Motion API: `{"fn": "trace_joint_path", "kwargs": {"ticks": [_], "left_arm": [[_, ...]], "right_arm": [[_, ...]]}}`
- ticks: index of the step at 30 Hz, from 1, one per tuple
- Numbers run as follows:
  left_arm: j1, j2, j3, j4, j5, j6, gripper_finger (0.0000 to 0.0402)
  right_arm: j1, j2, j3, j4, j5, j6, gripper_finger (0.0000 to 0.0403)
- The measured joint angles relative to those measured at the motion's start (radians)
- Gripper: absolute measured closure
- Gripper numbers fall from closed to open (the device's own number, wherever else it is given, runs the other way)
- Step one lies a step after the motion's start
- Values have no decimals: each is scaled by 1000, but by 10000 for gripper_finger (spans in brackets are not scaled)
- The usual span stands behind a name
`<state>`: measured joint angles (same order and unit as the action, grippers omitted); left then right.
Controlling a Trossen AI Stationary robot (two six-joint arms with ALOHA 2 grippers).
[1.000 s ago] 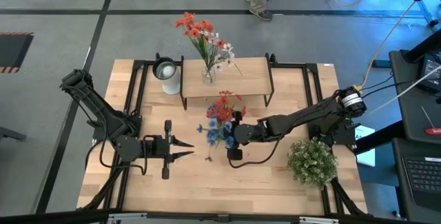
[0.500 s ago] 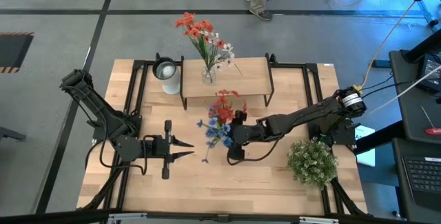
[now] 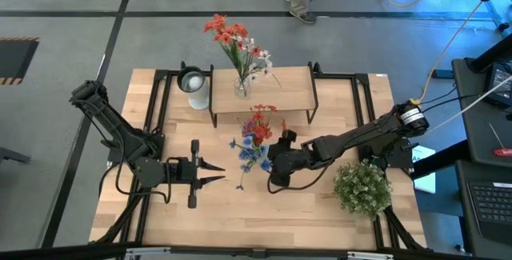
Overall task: Pick and place flowers into a vace then onto a shelf
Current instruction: Put the transparent vase with flowers on the shelf
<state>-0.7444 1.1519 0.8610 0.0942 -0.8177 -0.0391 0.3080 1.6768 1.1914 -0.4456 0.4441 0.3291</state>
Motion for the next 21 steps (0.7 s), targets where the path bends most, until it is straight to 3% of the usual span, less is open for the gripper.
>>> {"fn": "trace_joint_path", "kwargs": {"ticks": [13, 21], "left_arm": [[1, 0, 0, -2, 0, 0, 330], [1, 0, 0, -1, 0, -2, 333]], "right_arm": [[-35, 9, -127, 226, 7, 32, 139], [-40, 36, -134, 305, 6, -21, 139]]}}
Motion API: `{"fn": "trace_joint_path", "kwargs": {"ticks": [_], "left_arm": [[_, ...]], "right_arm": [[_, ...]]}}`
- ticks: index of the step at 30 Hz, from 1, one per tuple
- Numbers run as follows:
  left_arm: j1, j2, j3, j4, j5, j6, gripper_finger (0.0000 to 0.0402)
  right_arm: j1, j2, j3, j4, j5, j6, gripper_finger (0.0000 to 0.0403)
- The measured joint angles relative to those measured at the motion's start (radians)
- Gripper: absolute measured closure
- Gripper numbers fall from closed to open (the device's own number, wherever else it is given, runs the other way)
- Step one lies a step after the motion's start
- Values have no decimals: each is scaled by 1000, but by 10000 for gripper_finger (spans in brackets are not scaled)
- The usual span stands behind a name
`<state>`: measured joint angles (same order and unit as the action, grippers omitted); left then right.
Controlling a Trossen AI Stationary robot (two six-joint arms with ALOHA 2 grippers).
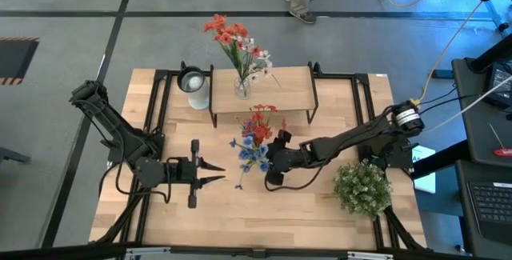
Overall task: Pick and place flowers into a vace then onto a shelf
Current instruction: Put the transparent vase with flowers on the shelf
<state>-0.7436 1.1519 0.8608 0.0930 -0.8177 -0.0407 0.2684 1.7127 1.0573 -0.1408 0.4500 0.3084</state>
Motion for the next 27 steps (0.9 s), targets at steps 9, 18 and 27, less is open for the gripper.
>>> {"fn": "trace_joint_path", "kwargs": {"ticks": [9, 18, 27], "left_arm": [[0, 0, 0, 0, -2, -1, 332], [0, 0, 0, 0, -2, 0, 333], [0, 0, 0, 0, -3, 1, 336]], "right_arm": [[-11, 72, -1, 91, -2, 2, 139], [-36, 75, -1, 122, -35, 29, 159], [-36, 75, -1, 120, -61, 29, 249]]}}
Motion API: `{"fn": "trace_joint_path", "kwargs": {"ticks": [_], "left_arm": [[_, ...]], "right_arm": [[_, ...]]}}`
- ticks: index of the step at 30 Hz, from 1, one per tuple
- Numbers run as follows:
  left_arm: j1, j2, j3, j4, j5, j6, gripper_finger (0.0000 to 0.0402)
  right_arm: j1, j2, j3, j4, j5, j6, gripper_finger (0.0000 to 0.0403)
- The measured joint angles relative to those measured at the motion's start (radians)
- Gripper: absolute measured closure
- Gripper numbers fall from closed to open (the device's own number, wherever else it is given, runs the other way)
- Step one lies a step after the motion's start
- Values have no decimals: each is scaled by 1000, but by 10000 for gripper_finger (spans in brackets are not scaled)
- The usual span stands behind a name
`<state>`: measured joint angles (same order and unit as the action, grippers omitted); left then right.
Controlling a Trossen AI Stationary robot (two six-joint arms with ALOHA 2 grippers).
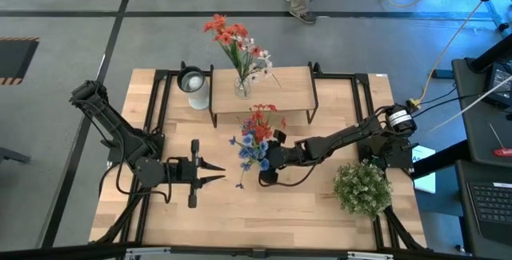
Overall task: Pick and place flowers into a vace then onto a shelf
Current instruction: Put the transparent vase with flowers on the shelf
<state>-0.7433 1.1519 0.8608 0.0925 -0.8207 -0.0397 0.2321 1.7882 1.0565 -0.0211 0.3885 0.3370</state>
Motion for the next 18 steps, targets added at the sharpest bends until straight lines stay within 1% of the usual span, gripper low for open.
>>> {"fn": "trace_joint_path", "kwargs": {"ticks": [4, 8, 10, 13, 18], "left_arm": [[1, 0, 0, 0, 0, 0, 336], [0, 0, 0, -1, 0, 0, 334], [0, 0, 0, -1, 0, 0, 335], [0, 0, 0, -1, 0, 0, 338], [0, 0, 0, 0, -4, 0, 337]], "right_arm": [[2, 0, 4, -6, -3, 0, 249], [3, -42, 40, -48, -76, -3, 249], [3, -95, 73, -94, -83, -8, 249], [-5, -190, 118, -211, -83, -38, 249], [-78, -376, 187, -391, -77, -53, 249]]}}
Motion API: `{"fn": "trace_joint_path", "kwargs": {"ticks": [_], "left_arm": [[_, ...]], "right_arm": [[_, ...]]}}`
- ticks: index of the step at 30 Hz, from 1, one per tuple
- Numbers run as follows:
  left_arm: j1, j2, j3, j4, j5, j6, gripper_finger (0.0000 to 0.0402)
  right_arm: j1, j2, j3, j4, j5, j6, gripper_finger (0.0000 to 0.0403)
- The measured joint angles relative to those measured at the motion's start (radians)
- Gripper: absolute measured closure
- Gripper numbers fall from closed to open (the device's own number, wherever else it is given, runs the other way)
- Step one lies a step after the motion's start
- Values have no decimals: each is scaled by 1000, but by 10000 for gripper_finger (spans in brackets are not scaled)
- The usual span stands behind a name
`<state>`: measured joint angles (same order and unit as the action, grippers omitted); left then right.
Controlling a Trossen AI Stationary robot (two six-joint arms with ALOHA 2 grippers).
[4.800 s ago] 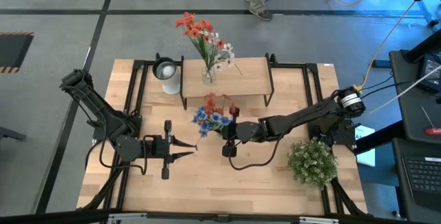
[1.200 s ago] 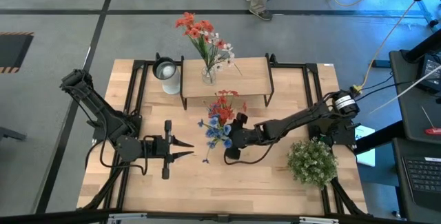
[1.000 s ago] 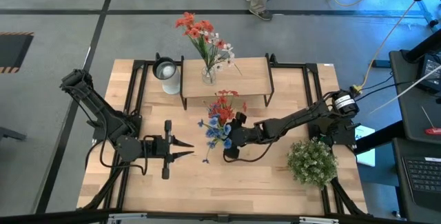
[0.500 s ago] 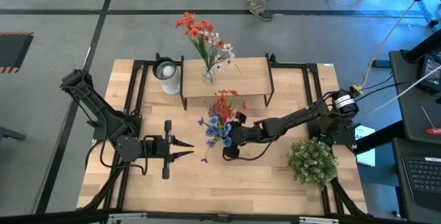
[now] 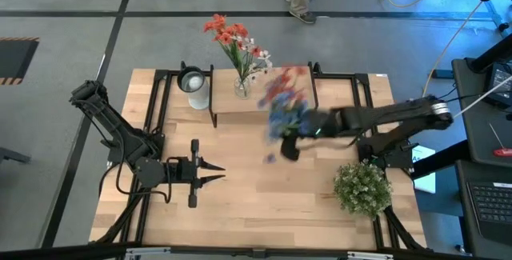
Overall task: Pick and place flowers into a vace then onto a shelf
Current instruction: Put the transparent vase with flowers on the shelf
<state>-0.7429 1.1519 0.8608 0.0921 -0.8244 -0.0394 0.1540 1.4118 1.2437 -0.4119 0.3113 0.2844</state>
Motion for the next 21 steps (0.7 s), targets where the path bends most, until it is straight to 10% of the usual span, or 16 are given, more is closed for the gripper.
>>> {"fn": "trace_joint_path", "kwargs": {"ticks": [8, 21], "left_arm": [[0, 0, 0, 0, -5, 0, 339], [0, 0, 0, 1, -5, -3, 341]], "right_arm": [[-209, -148, 72, -119, 88, -109, 249], [-501, -41, 77, -181, -91, -189, 249]]}}
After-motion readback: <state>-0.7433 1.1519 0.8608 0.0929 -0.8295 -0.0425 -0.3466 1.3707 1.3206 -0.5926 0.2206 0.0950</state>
